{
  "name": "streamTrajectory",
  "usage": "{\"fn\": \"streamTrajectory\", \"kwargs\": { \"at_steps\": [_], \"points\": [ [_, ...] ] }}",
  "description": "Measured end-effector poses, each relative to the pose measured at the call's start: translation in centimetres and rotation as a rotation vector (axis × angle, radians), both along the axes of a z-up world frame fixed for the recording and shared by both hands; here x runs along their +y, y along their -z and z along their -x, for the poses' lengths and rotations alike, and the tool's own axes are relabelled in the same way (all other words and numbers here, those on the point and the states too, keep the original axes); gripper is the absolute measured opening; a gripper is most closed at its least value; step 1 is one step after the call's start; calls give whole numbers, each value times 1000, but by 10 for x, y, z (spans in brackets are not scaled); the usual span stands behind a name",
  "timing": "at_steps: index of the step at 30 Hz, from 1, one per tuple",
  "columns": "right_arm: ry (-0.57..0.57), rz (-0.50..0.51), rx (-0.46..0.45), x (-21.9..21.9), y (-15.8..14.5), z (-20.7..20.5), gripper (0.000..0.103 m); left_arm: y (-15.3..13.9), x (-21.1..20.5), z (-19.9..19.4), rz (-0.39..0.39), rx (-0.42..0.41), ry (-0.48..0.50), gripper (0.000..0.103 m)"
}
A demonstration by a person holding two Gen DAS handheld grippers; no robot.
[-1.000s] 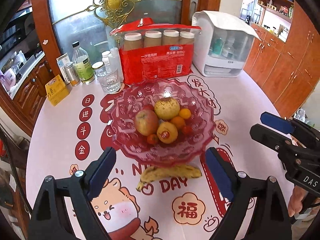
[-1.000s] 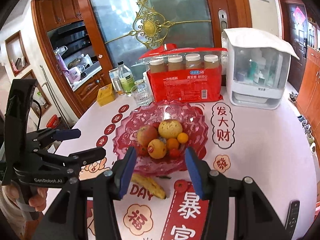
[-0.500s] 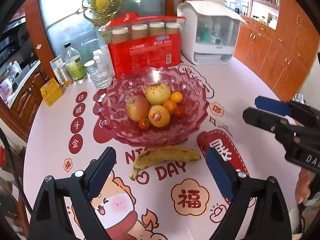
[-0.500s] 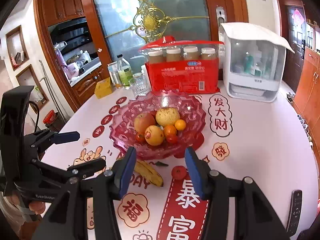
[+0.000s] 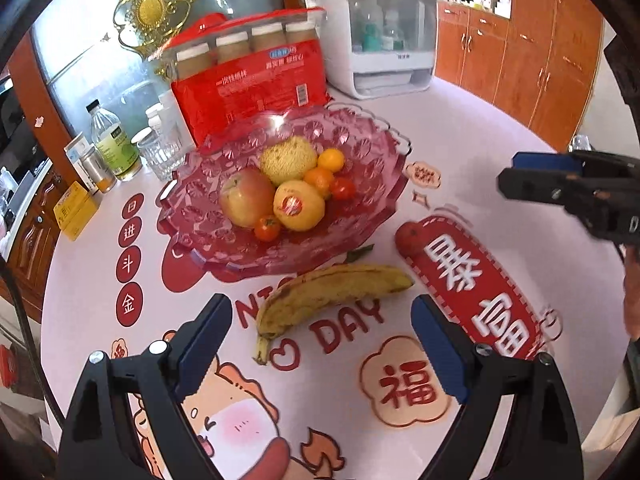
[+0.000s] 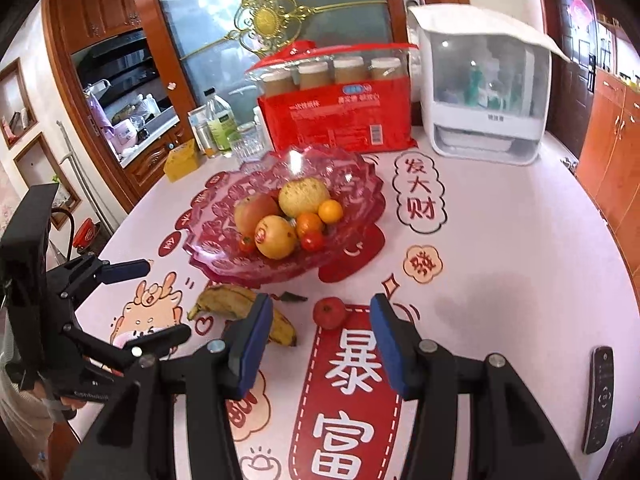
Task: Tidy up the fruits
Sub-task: 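Close the left gripper on the banana while the right gripper grasps the red pomegranate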
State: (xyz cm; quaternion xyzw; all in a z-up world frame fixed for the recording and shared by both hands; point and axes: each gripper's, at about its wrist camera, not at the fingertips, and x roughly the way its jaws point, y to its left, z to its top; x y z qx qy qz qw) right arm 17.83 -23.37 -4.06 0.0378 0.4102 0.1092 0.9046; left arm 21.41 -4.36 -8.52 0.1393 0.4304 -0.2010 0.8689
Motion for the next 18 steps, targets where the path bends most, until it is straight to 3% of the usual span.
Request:
{"fn": "streamTrajectory", "kwargs": {
  "at_steps": [9, 18],
  "points": [
    [-1, 13, 34, -1, 20, -2, 51, 31, 26, -17, 17, 83, 35, 90],
    [6, 11, 108, 1, 71, -17, 51, 63, 30, -44, 26, 78, 34, 90]
  ]
}}
